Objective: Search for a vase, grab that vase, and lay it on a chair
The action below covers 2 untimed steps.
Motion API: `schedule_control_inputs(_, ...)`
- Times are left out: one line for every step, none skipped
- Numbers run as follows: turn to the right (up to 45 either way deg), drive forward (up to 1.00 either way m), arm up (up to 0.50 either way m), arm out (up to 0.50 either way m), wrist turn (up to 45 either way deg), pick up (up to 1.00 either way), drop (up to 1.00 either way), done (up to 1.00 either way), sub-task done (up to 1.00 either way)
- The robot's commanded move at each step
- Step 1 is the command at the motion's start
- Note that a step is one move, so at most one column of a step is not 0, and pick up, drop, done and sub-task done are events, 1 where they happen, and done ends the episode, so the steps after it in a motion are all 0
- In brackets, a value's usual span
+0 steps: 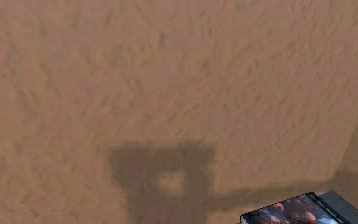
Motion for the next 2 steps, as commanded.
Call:
schedule_control_inputs(0.0, 0.00, -0.24, 0.00, 0.0, 0.00, 0.00, 0.00, 0.00)
schedule_control_inputs(0.0, 0.00, 0.00, 0.00, 0.0, 1.00, 0.00, 0.00, 0.00)
